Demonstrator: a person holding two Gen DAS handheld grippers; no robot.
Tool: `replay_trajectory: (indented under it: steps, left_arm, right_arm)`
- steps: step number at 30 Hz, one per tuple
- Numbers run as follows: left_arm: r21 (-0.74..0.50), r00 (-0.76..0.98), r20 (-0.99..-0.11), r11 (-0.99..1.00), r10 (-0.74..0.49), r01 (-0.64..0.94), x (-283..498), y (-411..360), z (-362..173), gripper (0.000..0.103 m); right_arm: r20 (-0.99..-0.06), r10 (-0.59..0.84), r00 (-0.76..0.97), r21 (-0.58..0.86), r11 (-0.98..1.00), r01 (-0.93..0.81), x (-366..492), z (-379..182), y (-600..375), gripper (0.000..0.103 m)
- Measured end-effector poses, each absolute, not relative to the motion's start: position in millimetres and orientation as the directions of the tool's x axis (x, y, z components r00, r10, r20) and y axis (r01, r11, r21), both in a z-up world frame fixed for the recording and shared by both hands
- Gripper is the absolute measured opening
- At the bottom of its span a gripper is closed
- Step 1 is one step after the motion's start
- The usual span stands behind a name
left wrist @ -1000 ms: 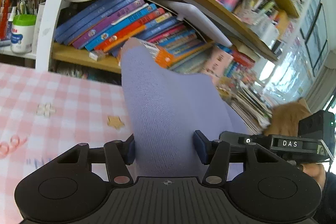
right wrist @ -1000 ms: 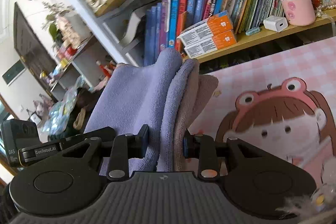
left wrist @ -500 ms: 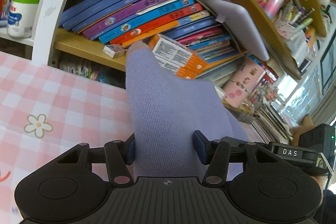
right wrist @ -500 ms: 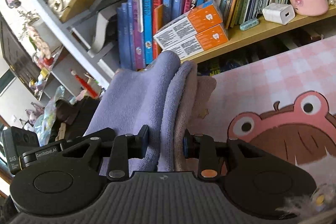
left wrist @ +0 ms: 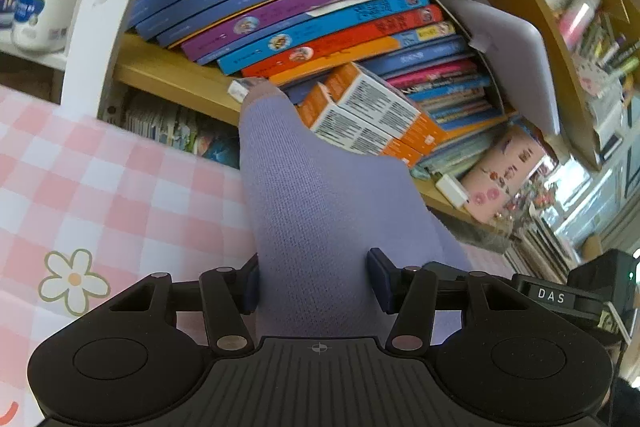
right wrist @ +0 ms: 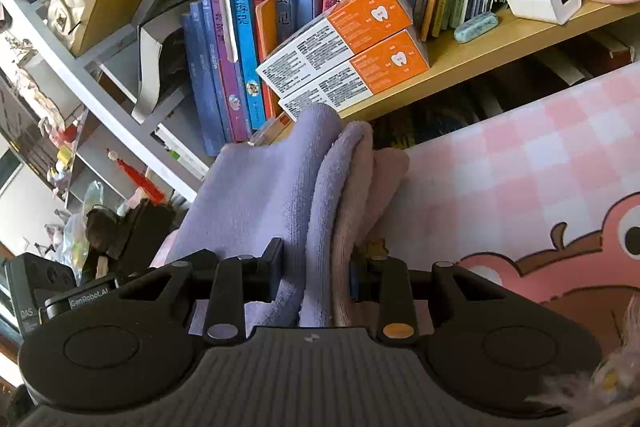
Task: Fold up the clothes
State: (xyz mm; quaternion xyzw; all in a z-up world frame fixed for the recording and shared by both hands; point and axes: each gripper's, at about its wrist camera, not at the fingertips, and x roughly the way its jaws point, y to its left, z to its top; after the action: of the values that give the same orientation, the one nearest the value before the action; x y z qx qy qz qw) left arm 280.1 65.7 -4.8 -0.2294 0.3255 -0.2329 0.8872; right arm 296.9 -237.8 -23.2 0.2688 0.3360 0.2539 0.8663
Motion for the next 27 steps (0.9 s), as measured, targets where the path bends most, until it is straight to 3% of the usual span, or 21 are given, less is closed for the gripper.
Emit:
replay_trajectory:
  steps: [11,15,16,17,22,27]
  left_arm:
    - [-0.575,0.671,-0.491,0.786,-0.555,0.229,300.1,56.5,-9.0,0.053]
    - [-0.559,0.681,-0.504,0.802,-0.531,0.211,301.7,55.9,-9.3,0.062]
    - [-0.544,0.69,-0.513,0.815,-0.51,0.199,300.5,56.2,-8.0,0.071]
    - [-0.513,0.708,-0.523,0.839,-0.475,0.183,297.1,55.7,-4.6,0.074]
    - [-0.384,0.77,-0.498,0.898,-0.398,0.216,261.6,51.5,19.6,0.077]
    - [-0.253,0.831,-0.418,0.925,-0.368,0.283,201.5,35.7,40.7,0.084]
  right_arm:
    - [-0.453,0.575,0.681,0.628,0.748,-0.214,306.7,-27.1,-242.2,0.029]
    - [-0.476,0.556,0.681,0.608,0.768,-0.201,306.3,-30.7,-241.4,0.037]
    - [-0.483,0.544,0.686,0.596,0.778,-0.197,303.2,-29.0,-241.9,0.044]
    - [-0.487,0.528,0.696,0.579,0.792,-0.195,297.9,-25.2,-242.6,0.049]
    - [-0.476,0.433,0.765,0.45,0.868,-0.212,257.2,1.5,-247.2,0.053]
    - [-0.436,0.376,0.817,0.36,0.906,-0.225,202.0,17.3,-247.5,0.058]
